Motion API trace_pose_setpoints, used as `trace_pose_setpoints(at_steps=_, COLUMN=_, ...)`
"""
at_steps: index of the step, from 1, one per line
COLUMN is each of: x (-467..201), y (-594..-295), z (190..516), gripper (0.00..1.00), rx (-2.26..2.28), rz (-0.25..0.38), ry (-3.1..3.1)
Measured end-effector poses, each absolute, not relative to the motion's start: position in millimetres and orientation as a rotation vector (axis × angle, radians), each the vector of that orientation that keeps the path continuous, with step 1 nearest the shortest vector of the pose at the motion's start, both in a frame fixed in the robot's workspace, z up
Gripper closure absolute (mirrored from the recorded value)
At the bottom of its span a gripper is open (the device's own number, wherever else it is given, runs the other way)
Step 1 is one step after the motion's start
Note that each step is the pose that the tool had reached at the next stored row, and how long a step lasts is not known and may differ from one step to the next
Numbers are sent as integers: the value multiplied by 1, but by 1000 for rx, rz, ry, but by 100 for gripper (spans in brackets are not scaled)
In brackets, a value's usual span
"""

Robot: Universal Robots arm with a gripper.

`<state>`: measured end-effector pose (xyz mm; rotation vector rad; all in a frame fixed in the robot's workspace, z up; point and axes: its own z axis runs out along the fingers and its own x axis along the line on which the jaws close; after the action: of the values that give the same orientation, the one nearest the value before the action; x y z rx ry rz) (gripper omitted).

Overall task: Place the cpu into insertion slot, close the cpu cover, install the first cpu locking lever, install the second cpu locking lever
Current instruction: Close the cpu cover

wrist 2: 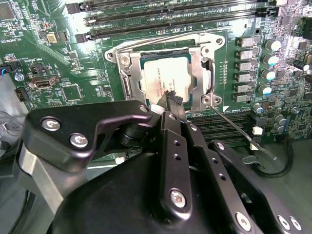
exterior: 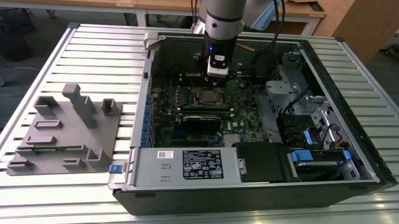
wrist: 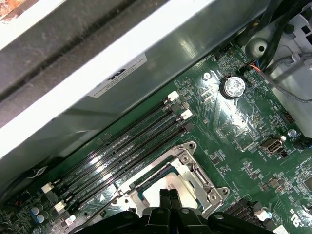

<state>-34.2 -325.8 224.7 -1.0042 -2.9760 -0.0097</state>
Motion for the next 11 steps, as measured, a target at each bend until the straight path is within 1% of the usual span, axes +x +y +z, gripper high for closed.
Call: trace_pose_setpoints(at_steps=11, x=-34, y=-326, z=225, gripper=89, rx=-994, rz=-10, ry=-2979)
